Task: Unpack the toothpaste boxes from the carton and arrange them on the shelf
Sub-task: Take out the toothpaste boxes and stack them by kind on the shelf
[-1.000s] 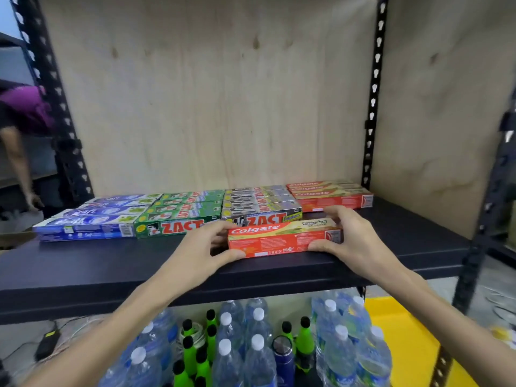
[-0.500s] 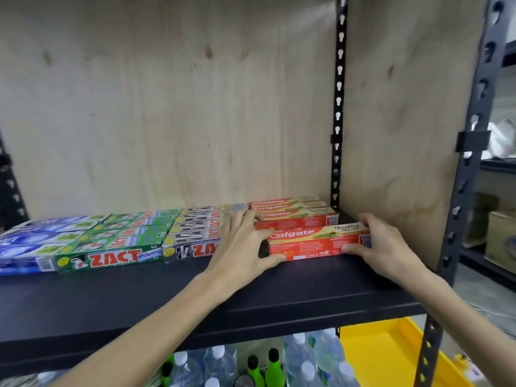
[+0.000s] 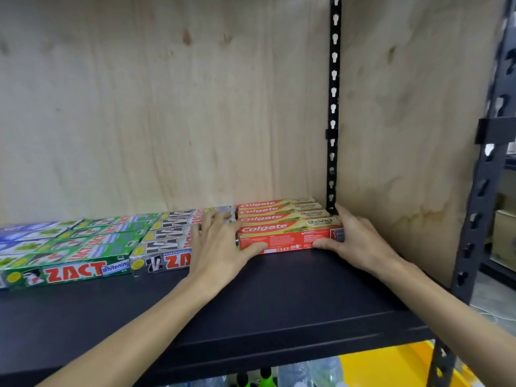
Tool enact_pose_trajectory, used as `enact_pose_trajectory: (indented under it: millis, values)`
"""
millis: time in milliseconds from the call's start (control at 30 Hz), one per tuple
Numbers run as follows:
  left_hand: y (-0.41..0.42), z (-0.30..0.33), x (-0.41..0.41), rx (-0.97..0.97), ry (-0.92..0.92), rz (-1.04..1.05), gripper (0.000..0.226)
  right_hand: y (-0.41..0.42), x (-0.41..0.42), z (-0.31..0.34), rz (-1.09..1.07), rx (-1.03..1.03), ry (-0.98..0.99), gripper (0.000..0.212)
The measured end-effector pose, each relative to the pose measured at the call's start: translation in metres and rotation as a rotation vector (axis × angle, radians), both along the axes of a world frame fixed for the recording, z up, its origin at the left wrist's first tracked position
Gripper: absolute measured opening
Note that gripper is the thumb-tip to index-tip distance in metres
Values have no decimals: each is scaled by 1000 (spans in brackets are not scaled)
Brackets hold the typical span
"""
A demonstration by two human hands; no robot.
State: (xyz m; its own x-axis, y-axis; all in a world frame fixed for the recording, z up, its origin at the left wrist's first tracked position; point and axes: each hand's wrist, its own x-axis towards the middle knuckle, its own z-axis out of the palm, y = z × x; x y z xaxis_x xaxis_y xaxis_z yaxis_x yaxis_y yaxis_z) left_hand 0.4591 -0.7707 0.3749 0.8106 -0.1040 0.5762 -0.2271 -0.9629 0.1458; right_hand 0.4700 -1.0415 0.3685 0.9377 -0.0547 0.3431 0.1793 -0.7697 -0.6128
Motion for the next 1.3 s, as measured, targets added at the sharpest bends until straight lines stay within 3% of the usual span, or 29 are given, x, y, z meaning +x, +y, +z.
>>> enact_pose_trajectory:
  millis: [433,600,800,900,1167,1300]
  values:
    - [4,0,0,-17,43,-40,69,-7,6,-5,-47,-106,9,124]
    - [7,-4,6,60,45,-70,73,-9,6,-7,-32,-84,64,114]
    - [8,-5,8,4,14,-118,70,-6,3,-6,-83,-95,84,112]
    - [9,-4,5,-75,-32,-125,82,-2,-6,-4,-113,-101,86,110]
    - [24,-2,-34,-200,-148,-95,105,27,-68,8,-154,-209,-112,88]
    - [41,-5,-67,-222,-128,-93,97,52,-106,-2,-57,-66,-267,74]
